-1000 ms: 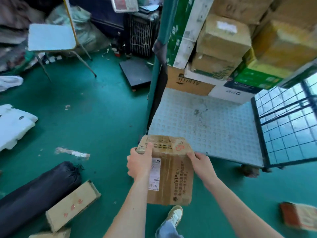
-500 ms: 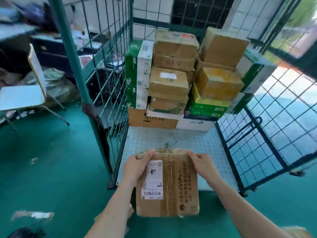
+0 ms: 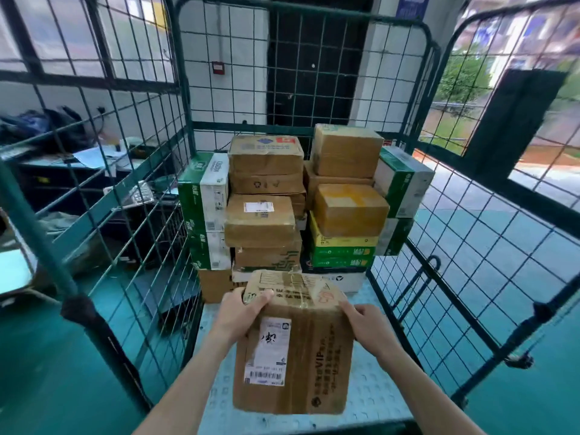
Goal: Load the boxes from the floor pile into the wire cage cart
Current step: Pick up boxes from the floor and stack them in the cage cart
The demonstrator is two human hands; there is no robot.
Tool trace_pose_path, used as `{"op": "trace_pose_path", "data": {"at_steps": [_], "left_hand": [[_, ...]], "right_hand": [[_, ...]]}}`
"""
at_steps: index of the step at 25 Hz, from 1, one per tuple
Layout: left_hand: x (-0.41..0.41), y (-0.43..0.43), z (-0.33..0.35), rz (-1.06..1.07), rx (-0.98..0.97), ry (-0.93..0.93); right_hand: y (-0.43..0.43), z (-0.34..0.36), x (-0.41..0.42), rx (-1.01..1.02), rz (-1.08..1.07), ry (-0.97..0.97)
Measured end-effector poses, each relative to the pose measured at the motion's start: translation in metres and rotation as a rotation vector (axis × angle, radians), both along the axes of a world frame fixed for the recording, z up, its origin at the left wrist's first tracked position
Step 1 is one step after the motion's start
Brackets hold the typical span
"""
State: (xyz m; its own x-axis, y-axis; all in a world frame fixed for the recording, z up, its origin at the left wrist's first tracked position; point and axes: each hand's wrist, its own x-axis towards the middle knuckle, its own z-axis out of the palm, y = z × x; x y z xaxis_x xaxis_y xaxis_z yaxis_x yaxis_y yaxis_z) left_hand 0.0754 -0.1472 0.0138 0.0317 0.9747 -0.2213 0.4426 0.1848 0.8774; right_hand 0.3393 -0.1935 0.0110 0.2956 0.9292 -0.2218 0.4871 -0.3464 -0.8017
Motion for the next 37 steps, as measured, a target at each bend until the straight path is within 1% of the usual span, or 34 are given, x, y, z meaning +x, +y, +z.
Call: {"op": "trace_pose_path", "data": {"at_steps": [3,6,13,18,23,25,28,31,34,37], "left_hand": [[0.009,0.027,0.011,-0.046,0.041,0.007],[0.018,0.071,0.023,-0.070,0.096,0.004],[0.047,0.222,0.037,-0.135,0.191,0.028],[0.091,0.277,0.058,-0.215,0.280,0.004],[0.125,0.315,0.072,-0.265,0.291,-0.020],[0.133,0.332,0.072,-0.229,0.299,-0.014],[0.140,0.348,0.082,-0.193,0.318,0.008],[0.143,0.369,0.088,-0.127,0.333,0.040],[0.141,0.385,0.097,-0.035,0.346,0.073],[0.125,0.395,0.104,0.086,0.365,0.106]], "right_hand": [[0.024,0.000,0.010,0.003,0.022,0.011],[0.062,0.005,0.021,0.036,0.041,0.008],[0.172,0.048,0.047,0.206,0.019,0.017],[0.218,0.046,0.064,0.280,-0.102,0.048],[0.260,0.051,0.096,0.309,-0.115,0.005],[0.286,0.049,0.107,0.322,-0.087,0.031],[0.322,0.058,0.121,0.339,-0.034,0.005],[0.364,0.072,0.136,0.350,0.079,0.007],[0.408,0.080,0.139,0.360,0.144,0.009],[0.453,0.085,0.124,0.361,0.261,0.035]]}}
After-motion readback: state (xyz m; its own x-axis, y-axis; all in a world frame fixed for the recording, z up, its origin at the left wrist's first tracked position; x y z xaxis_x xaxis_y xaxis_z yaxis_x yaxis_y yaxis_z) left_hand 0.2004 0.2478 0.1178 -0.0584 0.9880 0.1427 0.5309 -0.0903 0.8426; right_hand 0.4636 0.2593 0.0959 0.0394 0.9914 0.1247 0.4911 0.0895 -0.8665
